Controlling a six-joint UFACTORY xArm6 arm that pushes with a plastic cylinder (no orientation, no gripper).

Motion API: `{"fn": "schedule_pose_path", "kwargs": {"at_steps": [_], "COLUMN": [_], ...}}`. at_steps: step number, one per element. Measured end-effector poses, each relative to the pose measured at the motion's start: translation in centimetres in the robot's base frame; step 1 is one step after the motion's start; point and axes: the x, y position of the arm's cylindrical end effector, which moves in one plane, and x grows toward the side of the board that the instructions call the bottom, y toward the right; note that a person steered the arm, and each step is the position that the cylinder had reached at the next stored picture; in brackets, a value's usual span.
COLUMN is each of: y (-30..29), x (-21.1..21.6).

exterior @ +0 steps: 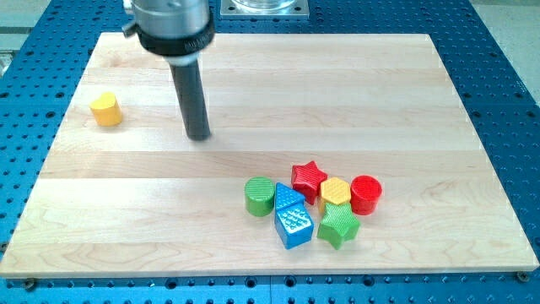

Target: Push the blue blocks above the green circle

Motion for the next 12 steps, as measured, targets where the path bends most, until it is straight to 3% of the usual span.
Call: {"fn": "schedule_pose_path", "kwargs": {"at_steps": [1, 4, 6, 7, 8, 10, 12], "y": [0.0, 1.2, 6.3, 3.6, 2.2, 6.2, 17.8], "x": [4.2, 5.6, 9.0, 8.9, 11.8, 17.3, 17.1]}}
